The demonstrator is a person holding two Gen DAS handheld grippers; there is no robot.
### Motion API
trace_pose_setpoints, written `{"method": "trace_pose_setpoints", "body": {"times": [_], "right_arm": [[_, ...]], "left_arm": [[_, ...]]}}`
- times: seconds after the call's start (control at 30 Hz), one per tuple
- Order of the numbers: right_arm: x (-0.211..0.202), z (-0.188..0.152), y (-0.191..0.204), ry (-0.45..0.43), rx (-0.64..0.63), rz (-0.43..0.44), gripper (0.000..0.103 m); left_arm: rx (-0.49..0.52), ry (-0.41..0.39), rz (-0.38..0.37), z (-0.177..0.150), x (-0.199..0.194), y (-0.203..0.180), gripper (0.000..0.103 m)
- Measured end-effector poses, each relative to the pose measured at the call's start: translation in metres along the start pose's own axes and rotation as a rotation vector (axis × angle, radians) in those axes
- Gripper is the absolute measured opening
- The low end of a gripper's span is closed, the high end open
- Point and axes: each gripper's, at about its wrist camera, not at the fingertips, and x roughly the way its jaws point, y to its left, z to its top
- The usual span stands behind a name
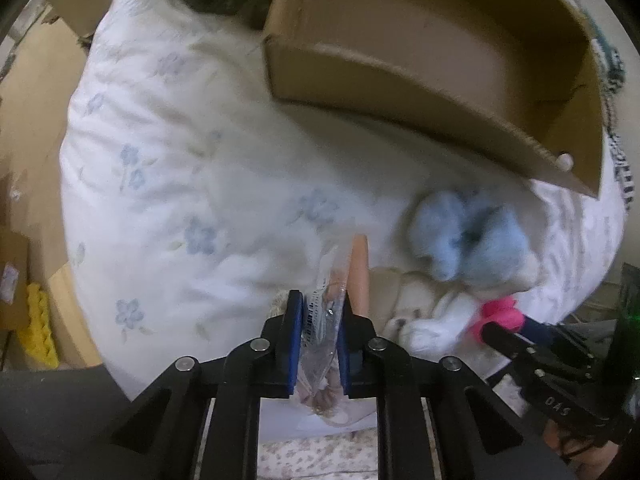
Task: Organize soft objects
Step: 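Grasp the pink duck with the right tool while the left tool grasps the plastic bag, then carry the duck and bag into the box and open both tools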
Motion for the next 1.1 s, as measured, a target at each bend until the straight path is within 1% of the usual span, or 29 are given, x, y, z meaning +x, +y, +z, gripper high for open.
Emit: {"method": "trace_pose_setpoints", "body": {"times": [0.07, 0.13, 0.23, 0.37, 0.47, 0.53, 0.63, 0.73, 0.83, 0.93, 1.1], "right_arm": [[-0.006, -0.001, -0.004, -0.014, -0.004, 0.007, 0.048], [-0.011, -0.004, -0.008, -0.023, 0.003, 0.022, 0.048], [-0.023, -0.008, -0.013, -0.047, 0.021, 0.053, 0.048], [-0.043, -0.015, -0.018, -0.088, 0.049, 0.123, 0.048], [-0.058, -0.019, -0.019, -0.128, 0.045, 0.165, 0.048], [-0.065, -0.021, -0.017, -0.155, 0.029, 0.171, 0.048], [-0.065, -0.020, -0.015, -0.164, 0.022, 0.173, 0.048], [-0.069, -0.019, -0.014, -0.190, 0.020, 0.180, 0.048], [-0.079, -0.020, -0.014, -0.233, 0.022, 0.210, 0.048], [-0.099, -0.020, -0.016, -0.300, 0.025, 0.271, 0.048], [-0.139, -0.009, -0.015, -0.412, 0.002, 0.312, 0.048]], "left_arm": [[0.018, -0.041, 0.022, 0.001, -0.008, -0.002, 0.013], [0.017, -0.060, 0.024, 0.000, -0.013, 0.000, 0.013], [-0.002, -0.097, 0.036, -0.002, -0.023, 0.007, 0.013], [-0.051, -0.165, 0.033, -0.005, -0.047, 0.014, 0.013], [-0.064, -0.203, 0.037, -0.009, -0.056, 0.017, 0.013], [-0.068, -0.218, 0.038, -0.012, -0.059, 0.018, 0.013], [-0.075, -0.224, 0.044, -0.012, -0.056, 0.015, 0.013], [-0.081, -0.251, 0.056, -0.016, -0.063, 0.016, 0.013], [-0.070, -0.299, 0.076, -0.020, -0.076, 0.012, 0.013], [-0.049, -0.358, 0.076, -0.022, -0.095, 0.005, 0.013], [-0.030, -0.480, 0.069, -0.014, -0.135, -0.009, 0.013]]}}
